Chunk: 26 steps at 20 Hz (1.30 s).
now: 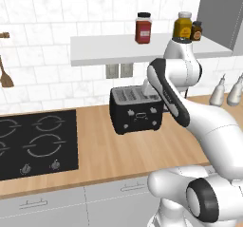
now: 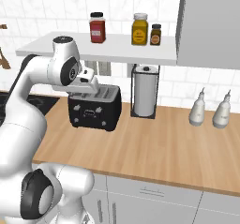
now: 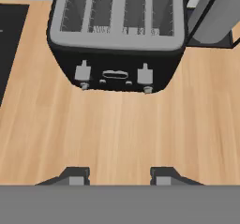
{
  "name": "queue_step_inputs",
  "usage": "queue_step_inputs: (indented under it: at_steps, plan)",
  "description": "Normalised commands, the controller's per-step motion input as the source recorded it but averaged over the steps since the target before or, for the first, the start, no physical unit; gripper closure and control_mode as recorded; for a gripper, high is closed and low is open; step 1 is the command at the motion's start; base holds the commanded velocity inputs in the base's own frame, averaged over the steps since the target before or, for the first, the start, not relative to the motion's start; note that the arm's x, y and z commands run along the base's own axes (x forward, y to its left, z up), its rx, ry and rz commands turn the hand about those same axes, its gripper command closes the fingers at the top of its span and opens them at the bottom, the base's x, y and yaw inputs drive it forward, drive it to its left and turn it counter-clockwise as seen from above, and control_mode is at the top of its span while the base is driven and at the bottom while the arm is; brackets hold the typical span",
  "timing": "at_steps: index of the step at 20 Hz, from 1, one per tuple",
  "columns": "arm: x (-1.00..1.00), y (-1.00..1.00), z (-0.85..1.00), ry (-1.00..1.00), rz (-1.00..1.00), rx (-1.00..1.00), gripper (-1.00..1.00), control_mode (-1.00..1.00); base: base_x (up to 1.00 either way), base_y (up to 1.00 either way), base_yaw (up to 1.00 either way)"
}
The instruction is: Take a straw from the drawer in front and place it inside the glass cup on the dining counter.
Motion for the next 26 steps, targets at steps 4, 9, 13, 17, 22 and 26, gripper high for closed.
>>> queue_step_inputs:
  at_steps: [4, 9, 13, 17, 22, 26]
  plan:
    - [-0.32, -0.02, -0.07, 0.00, 0.00, 0.00, -1.00, -1.00, 0.00, 0.00, 0.00]
    - [-0.67, -0.08, -0.30, 0.00, 0.00, 0.00, -1.00, -1.00, 0.00, 0.00, 0.00]
    - [-0.61, -0.03, -0.40, -0.02, 0.00, 0.00, -1.00, -1.00, 0.00, 0.00, 0.00]
    - [-0.47, 0.00, -0.40, -0.02, 0.00, 0.00, -1.00, -1.00, 0.00, 0.00, 0.00]
    - [-0.34, -0.02, -0.33, -0.02, 0.00, 0.00, -1.00, -1.00, 0.00, 0.00, 0.00]
    - [-0.24, -0.06, -0.31, -0.03, 0.00, 0.00, -1.00, -1.00, 0.00, 0.00, 0.00]
